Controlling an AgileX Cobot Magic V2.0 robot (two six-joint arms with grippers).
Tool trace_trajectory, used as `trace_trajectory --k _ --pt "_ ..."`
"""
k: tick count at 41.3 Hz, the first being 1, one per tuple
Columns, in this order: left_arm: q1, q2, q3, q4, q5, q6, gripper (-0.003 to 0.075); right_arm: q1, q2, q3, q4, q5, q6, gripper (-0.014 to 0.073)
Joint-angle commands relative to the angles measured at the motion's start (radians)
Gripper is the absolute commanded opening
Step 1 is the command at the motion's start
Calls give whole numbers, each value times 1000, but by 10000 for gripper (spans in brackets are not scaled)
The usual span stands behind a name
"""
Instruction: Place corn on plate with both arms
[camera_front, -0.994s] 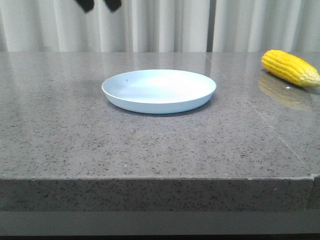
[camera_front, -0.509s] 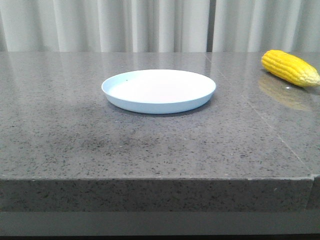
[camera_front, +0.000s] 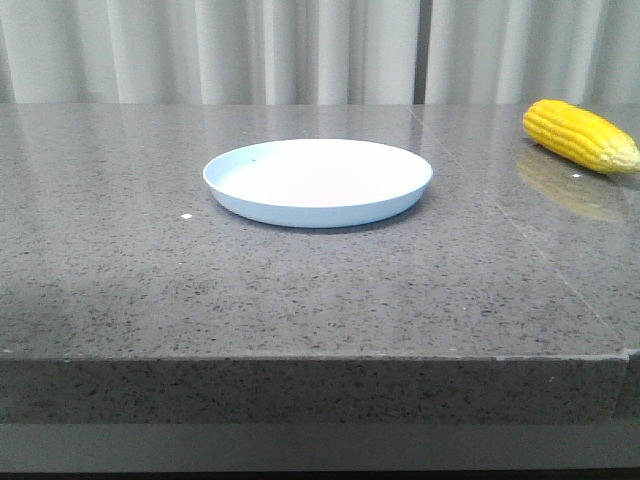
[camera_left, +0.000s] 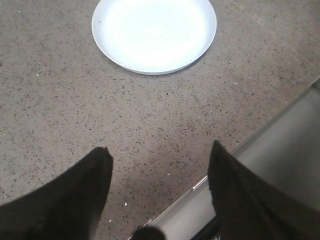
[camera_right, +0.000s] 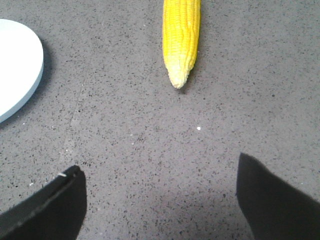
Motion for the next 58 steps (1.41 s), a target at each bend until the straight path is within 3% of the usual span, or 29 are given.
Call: trace_trajectory --k 1,15,30,58 --pt "-6 -82 25 -2 -98 -15 419 -5 2 -30 9 -75 -11 633" --pt "-6 -152 63 -2 -109 -15 419 -5 62 -80 10 -15 -11 636" --pt "-6 -152 63 -2 -109 -15 419 -5 406 -383 -81 173 -11 638" --pt "-6 -152 63 -2 -109 -15 419 -5 972 -905 -82 152 -11 637"
